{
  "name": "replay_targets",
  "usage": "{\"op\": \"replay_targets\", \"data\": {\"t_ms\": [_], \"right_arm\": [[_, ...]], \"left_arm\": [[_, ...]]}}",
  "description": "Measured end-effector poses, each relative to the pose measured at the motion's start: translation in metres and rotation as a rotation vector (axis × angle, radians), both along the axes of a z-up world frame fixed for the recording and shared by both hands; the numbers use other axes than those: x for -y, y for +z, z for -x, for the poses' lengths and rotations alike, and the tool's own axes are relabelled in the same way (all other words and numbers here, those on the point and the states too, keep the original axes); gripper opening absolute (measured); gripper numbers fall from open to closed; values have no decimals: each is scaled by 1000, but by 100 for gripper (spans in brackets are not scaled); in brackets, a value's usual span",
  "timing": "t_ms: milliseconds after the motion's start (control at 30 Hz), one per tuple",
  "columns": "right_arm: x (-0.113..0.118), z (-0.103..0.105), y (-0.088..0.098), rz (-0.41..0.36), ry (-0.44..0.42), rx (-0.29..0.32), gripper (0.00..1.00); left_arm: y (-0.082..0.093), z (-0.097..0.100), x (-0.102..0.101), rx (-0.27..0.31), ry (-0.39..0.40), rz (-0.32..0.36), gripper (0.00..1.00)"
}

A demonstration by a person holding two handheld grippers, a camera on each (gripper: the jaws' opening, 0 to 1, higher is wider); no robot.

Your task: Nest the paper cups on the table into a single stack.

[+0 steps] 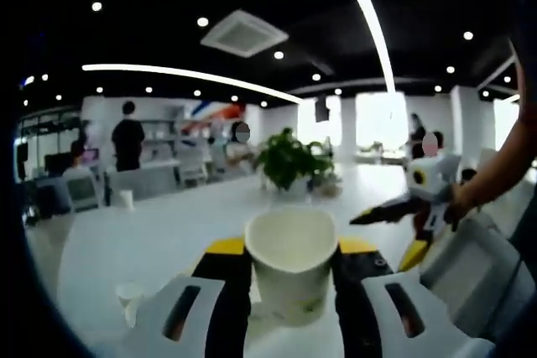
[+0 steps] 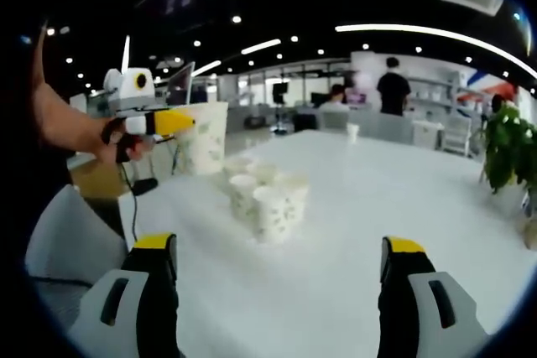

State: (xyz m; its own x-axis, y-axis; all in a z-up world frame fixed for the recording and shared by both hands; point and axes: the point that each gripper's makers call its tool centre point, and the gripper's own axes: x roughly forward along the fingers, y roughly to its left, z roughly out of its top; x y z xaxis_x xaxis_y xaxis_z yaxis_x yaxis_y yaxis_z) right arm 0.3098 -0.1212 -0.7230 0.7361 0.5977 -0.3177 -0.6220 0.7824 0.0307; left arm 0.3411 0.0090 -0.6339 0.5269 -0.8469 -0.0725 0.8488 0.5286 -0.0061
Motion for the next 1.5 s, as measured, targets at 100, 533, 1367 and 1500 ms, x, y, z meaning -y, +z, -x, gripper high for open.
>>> {"op": "replay_targets", "data": {"t_ms": [100,533,1367,1500], "right_arm": [[-1,0,0,1,2,-1,100],[1,-4,1,5,9,-2,100],[1,-6,-3,12,12,-9,100],[1,-5,-4,12,10,-11,100]], "left_arm": [[1,6,4,7,-24,-7,36],[20,26,21,17,-123,16,36],[23,52,36,40,-215,22,35],[19,54,36,41,-217,26,35]]}}
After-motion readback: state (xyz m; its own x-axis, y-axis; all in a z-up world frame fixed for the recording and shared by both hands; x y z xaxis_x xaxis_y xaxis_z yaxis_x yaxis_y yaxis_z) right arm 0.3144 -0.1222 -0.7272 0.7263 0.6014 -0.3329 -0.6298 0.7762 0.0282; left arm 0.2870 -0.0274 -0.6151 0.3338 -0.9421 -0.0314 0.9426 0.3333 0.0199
